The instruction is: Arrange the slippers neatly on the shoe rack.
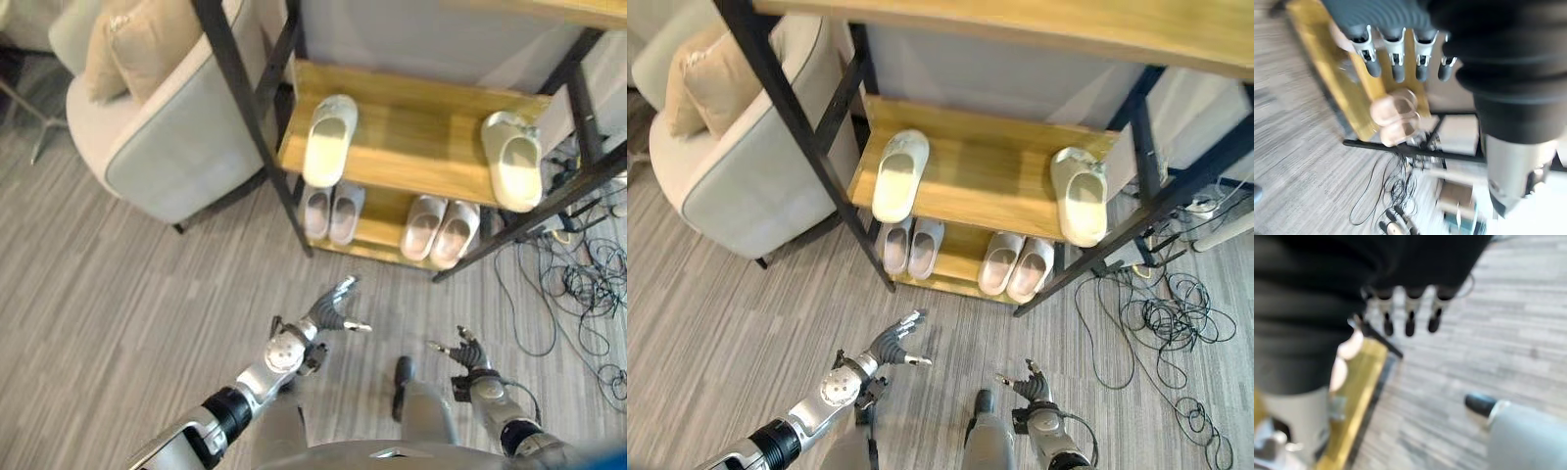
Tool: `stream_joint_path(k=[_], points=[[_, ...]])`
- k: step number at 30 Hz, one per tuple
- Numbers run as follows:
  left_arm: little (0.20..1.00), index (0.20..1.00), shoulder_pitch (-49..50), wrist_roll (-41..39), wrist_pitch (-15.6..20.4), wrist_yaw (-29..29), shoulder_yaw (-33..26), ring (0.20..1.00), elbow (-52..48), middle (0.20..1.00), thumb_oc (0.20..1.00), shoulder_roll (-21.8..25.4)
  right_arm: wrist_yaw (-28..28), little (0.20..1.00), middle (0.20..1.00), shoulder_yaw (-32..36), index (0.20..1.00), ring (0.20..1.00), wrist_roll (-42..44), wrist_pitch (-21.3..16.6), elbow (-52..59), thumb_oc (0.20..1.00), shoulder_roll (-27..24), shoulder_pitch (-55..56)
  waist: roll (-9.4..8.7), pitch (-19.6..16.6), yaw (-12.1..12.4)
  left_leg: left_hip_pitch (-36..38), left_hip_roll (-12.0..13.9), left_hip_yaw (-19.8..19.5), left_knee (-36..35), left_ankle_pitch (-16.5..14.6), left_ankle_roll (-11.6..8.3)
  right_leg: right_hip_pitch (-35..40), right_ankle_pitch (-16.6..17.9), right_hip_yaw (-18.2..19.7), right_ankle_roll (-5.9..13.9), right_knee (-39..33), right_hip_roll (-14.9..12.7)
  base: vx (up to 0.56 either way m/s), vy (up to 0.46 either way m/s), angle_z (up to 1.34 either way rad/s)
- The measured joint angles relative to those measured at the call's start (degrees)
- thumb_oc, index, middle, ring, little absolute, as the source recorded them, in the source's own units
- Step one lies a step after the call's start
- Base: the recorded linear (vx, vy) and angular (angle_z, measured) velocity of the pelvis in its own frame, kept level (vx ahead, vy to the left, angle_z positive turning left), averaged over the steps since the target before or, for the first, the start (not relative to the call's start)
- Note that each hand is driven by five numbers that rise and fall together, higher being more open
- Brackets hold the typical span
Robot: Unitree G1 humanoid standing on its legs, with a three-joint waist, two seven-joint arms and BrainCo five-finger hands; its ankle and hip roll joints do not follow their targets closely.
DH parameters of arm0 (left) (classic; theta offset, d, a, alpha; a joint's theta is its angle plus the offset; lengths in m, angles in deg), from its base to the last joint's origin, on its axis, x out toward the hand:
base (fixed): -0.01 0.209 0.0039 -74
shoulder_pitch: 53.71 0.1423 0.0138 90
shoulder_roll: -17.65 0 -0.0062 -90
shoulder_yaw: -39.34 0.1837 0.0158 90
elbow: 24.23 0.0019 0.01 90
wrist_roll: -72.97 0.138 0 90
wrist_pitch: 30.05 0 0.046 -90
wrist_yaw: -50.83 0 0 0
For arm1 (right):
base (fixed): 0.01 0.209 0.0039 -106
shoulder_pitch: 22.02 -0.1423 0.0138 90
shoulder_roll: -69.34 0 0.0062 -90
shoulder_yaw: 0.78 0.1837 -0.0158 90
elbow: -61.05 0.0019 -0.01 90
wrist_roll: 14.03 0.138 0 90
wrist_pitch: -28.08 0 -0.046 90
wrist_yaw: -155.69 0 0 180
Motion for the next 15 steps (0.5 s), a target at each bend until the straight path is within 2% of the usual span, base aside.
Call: stream_joint_path(k=[6, 11, 15], points=[[1.0, 1.0, -2.2, 6.8, -0.2, -3.4, 5.9, 1.0, -7.0, 1.0, 1.0, 0.9, -0.6, 1.0, 1.0, 0.3, 1.0, 1.0, -4.4, 1.1, -0.5, 1.0, -1.5, 2.4, 3.41, -3.4, -1.1, 6.3, 1.0, 2.9, -4.3, 0.6, -0.39, 4.4, 1.2, 1.5, 0.24, -4.2, 1.8, 0.08, -0.056, -0.2], [1.0, 1.0, -5.9, 8.8, -0.4, -4.6, 6.5, 1.0, -12.9, 1.0, 1.0, 1.6, -0.8, 1.0, 1.0, 0.2, 1.0, 1.0, -6.7, 1.3, -0.3, 1.0, -1.9, 3.1, 4.28, -4.7, -2.2, 7.9, 1.6, 4.3, -5.1, 0.7, -0.41, 6.7, 3.2, 2.4, 0.47, -8.5, 2.8, 0.05, -0.054, -0.15], [1.0, 1.0, -9.6, 11.6, -0.4, -3.4, 5.7, 1.0, -13.7, 1.0, 1.0, 1.1, -1.2, 1.0, 1.0, -0.1, 1.0, 1.0, -7.9, 1.2, 0.4, 1.0, -2.0, 5.1, 5.3, -5.8, -2.6, 9.0, 1.6, 4.8, -5.9, 0.7, -0.5, 8.3, 4.6, 2.7, 0.94, -11.9, 3.2, 0.03, -0.054, -0.07]])
